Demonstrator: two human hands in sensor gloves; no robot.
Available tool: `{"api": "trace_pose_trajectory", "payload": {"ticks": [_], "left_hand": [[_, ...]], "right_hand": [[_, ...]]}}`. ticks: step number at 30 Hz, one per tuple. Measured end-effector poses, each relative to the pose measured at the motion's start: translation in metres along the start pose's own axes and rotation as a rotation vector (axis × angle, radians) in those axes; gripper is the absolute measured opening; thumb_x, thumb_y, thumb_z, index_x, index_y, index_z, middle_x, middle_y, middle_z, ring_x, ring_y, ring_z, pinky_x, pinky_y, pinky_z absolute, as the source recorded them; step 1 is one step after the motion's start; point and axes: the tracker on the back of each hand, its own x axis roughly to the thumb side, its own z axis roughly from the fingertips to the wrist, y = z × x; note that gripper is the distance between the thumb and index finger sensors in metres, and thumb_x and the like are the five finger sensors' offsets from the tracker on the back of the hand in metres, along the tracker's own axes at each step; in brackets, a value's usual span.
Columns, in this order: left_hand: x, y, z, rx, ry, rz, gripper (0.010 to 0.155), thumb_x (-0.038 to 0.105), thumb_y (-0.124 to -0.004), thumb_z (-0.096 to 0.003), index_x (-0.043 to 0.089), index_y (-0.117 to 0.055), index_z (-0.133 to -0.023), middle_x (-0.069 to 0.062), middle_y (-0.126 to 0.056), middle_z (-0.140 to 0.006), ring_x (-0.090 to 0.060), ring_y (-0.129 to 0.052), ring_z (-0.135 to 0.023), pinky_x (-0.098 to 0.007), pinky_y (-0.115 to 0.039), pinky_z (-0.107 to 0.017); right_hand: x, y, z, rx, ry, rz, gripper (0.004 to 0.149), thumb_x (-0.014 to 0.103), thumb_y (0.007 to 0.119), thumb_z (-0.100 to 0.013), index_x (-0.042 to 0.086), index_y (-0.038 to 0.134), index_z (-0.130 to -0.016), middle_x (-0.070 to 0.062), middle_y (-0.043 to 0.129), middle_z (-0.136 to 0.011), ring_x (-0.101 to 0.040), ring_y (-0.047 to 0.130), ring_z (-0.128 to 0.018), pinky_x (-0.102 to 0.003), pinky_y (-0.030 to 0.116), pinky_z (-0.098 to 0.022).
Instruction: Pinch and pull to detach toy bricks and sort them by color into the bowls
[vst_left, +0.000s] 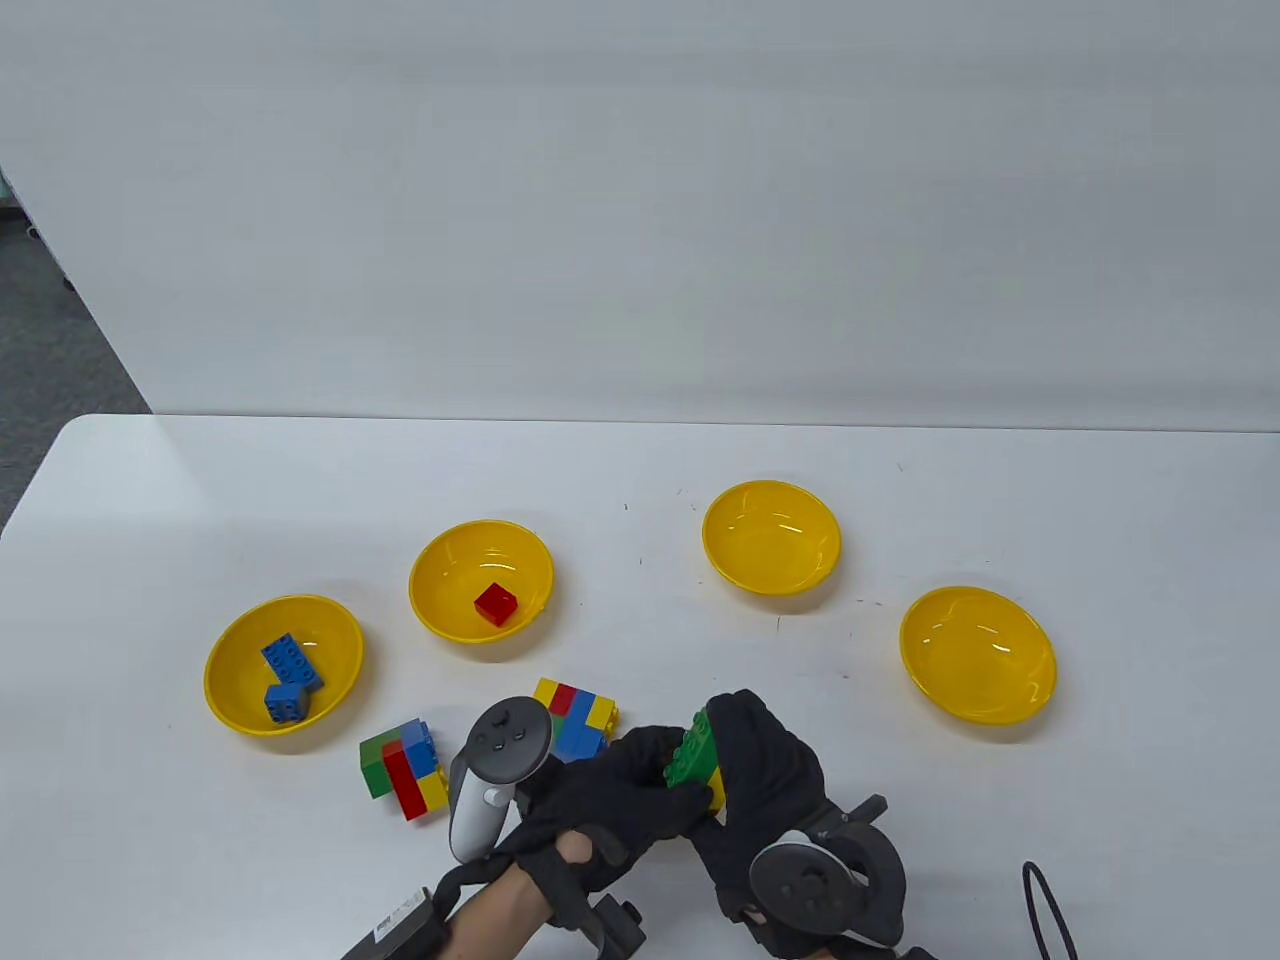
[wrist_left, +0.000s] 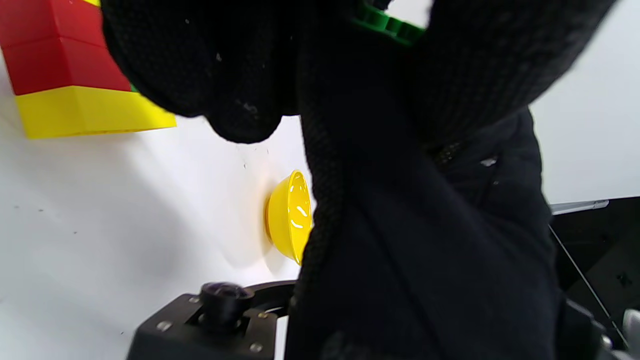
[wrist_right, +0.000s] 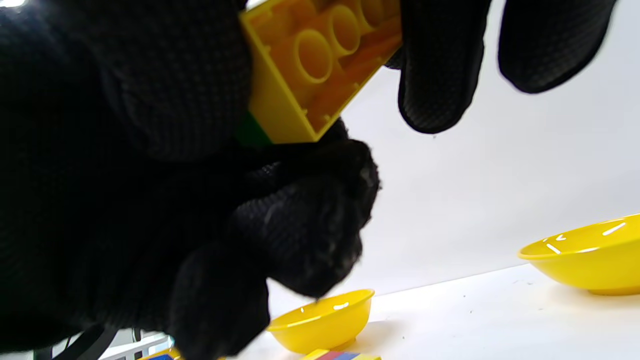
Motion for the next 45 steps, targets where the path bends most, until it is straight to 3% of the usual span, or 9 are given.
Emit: {"api": "trace_pose_trajectory", "payload": {"ticks": [5, 14, 18, 28, 32, 35, 37, 41, 45], "left_hand": [[-0.002, 0.012, 0.004, 0.037, -0.056, 0.035, 0.071, 0.042, -0.099, -0.0409, 0.014, -0.061, -0.094, -0.030, -0.073, -0.101, -0.046, -0.102, -0.075, -0.055, -0.091, -0.050], [0.004, 0.022, 0.010, 0.083, -0.140, -0.120, 0.072, 0.033, -0.106, -0.0374, 0.015, -0.070, -0.096, -0.025, -0.082, -0.092, -0.036, -0.103, -0.060, -0.050, -0.090, -0.044], [0.005, 0.014, 0.010, 0.065, -0.141, -0.181, 0.071, 0.031, -0.108, -0.0368, 0.013, -0.073, -0.096, -0.027, -0.082, -0.089, -0.034, -0.102, -0.056, -0.049, -0.090, -0.042], [0.003, 0.013, 0.010, 0.044, -0.191, -0.179, 0.070, 0.031, -0.111, -0.0340, 0.005, -0.080, -0.092, -0.029, -0.089, -0.081, -0.034, -0.109, -0.048, -0.048, -0.095, -0.035], [0.003, 0.013, 0.009, -0.015, -0.218, -0.224, 0.067, 0.025, -0.113, -0.0331, 0.008, -0.083, -0.091, -0.028, -0.090, -0.084, -0.036, -0.110, -0.051, -0.049, -0.096, -0.038], [0.010, 0.019, 0.011, -0.025, -0.220, -0.225, 0.067, 0.027, -0.112, -0.0350, 0.008, -0.083, -0.092, -0.028, -0.090, -0.084, -0.035, -0.110, -0.052, -0.048, -0.096, -0.039], [0.011, 0.026, 0.015, 0.050, -0.221, -0.198, 0.067, 0.026, -0.111, -0.0360, 0.008, -0.081, -0.093, -0.029, -0.089, -0.086, -0.036, -0.109, -0.054, -0.049, -0.096, -0.040], [0.017, 0.043, 0.029, 0.144, -0.214, -0.269, 0.068, 0.026, -0.109, -0.0371, 0.010, -0.078, -0.095, -0.028, -0.086, -0.090, -0.036, -0.107, -0.059, -0.049, -0.094, -0.045], [0.016, 0.054, 0.039, 0.160, -0.228, -0.267, 0.068, 0.024, -0.107, -0.0382, 0.011, -0.077, -0.097, -0.027, -0.083, -0.093, -0.038, -0.105, -0.065, -0.050, -0.092, -0.048]], "right_hand": [[0.001, 0.000, 0.000, 0.088, -0.009, -0.048, 0.099, 0.043, 0.092, -0.033, -0.005, 0.039, -0.102, -0.034, 0.051, -0.099, -0.052, 0.083, -0.076, -0.074, 0.069, -0.049], [-0.029, -0.018, -0.004, 0.096, 0.063, -0.338, 0.078, 0.036, 0.084, -0.039, 0.005, 0.054, -0.103, -0.029, 0.054, -0.103, -0.053, 0.076, -0.084, -0.079, 0.061, -0.053], [-0.038, -0.005, -0.005, 0.237, 0.074, -0.439, 0.068, 0.031, 0.082, -0.040, 0.004, 0.062, -0.099, -0.026, 0.066, -0.097, -0.050, 0.085, -0.076, -0.078, 0.064, -0.052], [-0.033, -0.003, -0.007, 0.187, 0.169, -0.378, 0.059, 0.023, 0.069, -0.029, -0.003, 0.085, -0.078, -0.028, 0.092, -0.071, -0.041, 0.102, -0.039, -0.071, 0.078, -0.046], [-0.048, 0.003, -0.008, 0.237, 0.270, -0.567, 0.059, 0.021, 0.062, -0.030, -0.004, 0.089, -0.075, -0.029, 0.097, -0.065, -0.040, 0.105, -0.033, -0.069, 0.082, -0.044], [-0.062, 0.008, -0.003, 0.172, 0.381, -0.738, 0.057, 0.023, 0.066, -0.030, -0.004, 0.091, -0.074, -0.030, 0.097, -0.064, -0.041, 0.104, -0.033, -0.068, 0.081, -0.044], [-0.066, 0.002, -0.004, 0.150, 0.412, -0.793, 0.057, 0.025, 0.071, -0.033, -0.004, 0.085, -0.080, -0.031, 0.090, -0.071, -0.043, 0.100, -0.040, -0.070, 0.076, -0.046], [-0.081, -0.034, -0.029, -0.036, 0.413, -0.599, 0.058, 0.025, 0.078, -0.035, -0.002, 0.079, -0.086, -0.031, 0.084, -0.080, -0.046, 0.096, -0.050, -0.073, 0.071, -0.049], [-0.104, -0.048, -0.074, -0.049, 0.430, -0.357, 0.058, 0.021, 0.082, -0.034, 0.000, 0.078, -0.089, -0.029, 0.081, -0.085, -0.048, 0.095, -0.058, -0.074, 0.069, -0.052]]}}
